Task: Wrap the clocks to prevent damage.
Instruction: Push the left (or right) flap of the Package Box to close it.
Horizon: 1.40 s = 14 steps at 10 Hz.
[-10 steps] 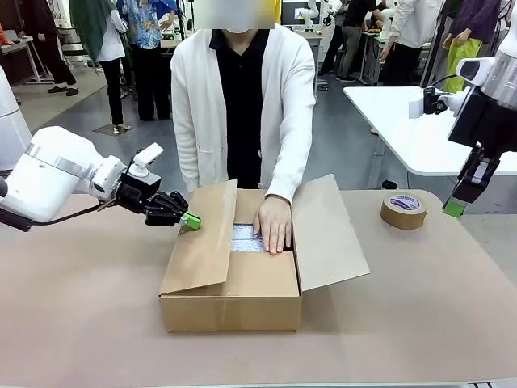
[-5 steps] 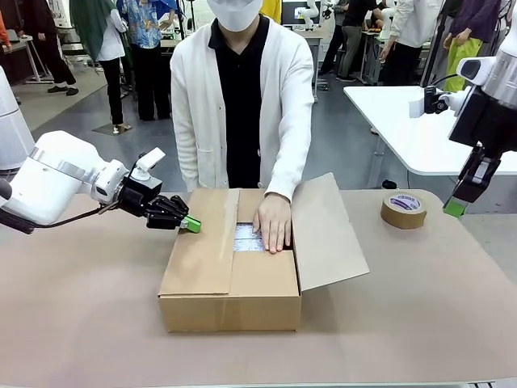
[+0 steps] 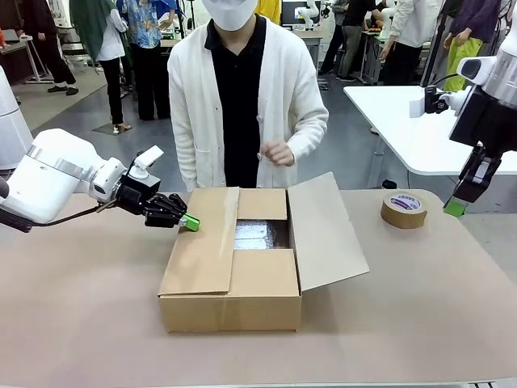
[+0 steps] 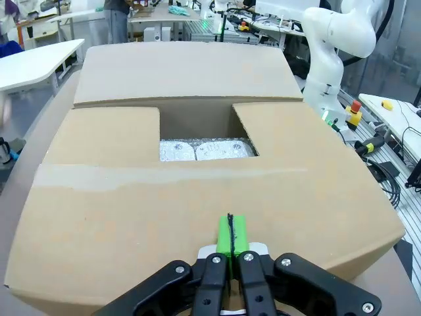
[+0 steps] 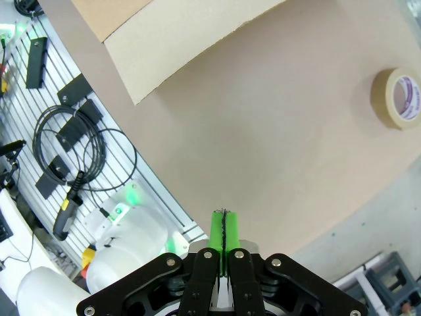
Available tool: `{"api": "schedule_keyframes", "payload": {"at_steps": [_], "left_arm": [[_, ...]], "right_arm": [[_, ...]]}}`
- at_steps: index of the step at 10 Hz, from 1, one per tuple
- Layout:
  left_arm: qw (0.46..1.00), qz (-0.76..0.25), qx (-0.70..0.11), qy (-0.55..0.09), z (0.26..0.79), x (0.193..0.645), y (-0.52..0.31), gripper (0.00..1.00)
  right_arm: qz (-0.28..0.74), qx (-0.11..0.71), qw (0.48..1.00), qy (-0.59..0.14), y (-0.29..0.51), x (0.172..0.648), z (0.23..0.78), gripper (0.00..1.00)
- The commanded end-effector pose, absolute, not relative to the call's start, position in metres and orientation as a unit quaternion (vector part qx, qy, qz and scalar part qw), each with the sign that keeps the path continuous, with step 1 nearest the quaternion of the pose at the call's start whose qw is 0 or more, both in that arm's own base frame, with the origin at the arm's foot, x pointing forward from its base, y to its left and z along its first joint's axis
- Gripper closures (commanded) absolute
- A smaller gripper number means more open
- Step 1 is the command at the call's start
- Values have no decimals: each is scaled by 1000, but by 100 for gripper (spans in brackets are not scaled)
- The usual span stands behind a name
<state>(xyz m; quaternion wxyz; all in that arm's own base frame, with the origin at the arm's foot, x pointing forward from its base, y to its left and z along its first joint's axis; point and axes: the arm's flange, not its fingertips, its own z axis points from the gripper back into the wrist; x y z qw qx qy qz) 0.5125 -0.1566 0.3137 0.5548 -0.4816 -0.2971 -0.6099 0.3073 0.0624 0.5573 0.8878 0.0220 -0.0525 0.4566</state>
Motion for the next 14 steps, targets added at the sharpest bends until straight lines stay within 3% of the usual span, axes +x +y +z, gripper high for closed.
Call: {"api": "schedule_keyframes", "payload": {"at_steps": [1, 12, 13, 14], "left_arm": [[557, -608, -482, -296, 310, 513, -157, 100], [557, -608, -482, -296, 310, 513, -157, 100], [557, -608, -482, -296, 310, 513, -157, 100], [557, -608, -482, -296, 310, 513, -157, 100]], "right_arm": [[460, 31, 886, -53, 62, 307, 555, 99], [457, 22, 888, -53, 62, 307, 557, 99], [608, 51, 787, -87, 44, 323, 543, 99], [664, 126, 725, -128, 21, 348, 520, 99]]}}
